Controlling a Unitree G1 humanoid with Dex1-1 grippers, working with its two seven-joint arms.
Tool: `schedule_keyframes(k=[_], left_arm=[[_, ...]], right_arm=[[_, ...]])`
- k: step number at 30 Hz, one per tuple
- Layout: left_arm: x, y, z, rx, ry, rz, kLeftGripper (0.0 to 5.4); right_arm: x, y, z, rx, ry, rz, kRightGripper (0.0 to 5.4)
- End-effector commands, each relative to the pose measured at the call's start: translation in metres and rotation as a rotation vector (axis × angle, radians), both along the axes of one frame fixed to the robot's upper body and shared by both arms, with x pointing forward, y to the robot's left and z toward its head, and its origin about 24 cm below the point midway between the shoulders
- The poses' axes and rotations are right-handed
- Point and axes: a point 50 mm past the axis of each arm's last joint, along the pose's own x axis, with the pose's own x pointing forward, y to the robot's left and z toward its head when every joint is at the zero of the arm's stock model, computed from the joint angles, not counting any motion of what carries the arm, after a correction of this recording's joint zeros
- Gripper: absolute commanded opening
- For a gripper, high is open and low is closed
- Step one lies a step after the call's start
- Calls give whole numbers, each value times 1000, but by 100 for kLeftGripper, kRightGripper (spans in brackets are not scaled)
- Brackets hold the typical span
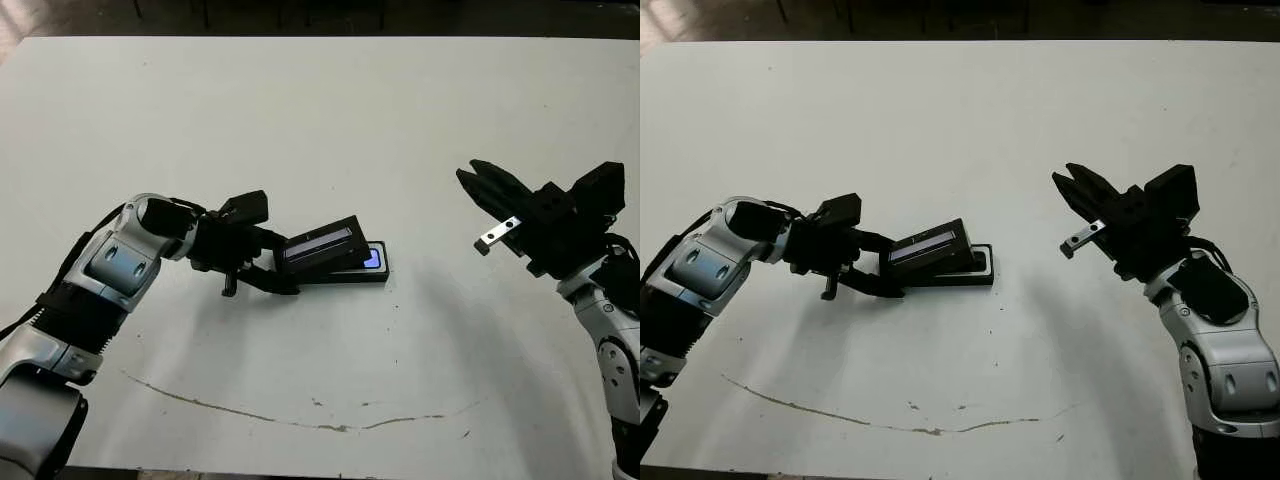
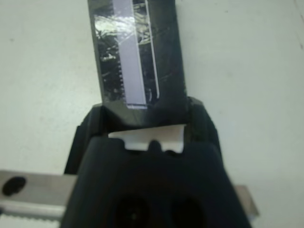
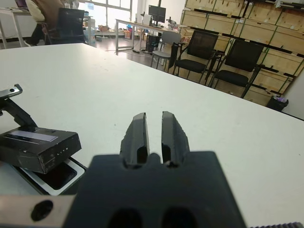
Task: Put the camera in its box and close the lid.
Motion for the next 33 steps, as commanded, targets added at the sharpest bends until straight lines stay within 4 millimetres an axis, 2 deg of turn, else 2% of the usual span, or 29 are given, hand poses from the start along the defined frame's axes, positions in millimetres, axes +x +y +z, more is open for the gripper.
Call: schedule_keyframes(k=[1, 11, 21, 33], left_arm=[[1, 2, -9, 45, 17, 12, 156], [4, -12, -9, 97, -34, -6, 156], [4, -28, -16, 112, -9, -34, 156], [4, -45, -12, 142, -37, -67, 156]], right_arm=[[0, -3, -4, -18, 30, -14, 0], [-1, -3, -4, -21, 30, -10, 0], [-3, -4, -6, -7, 40, -14, 0], [-2, -4, -6, -16, 34, -10, 0]])
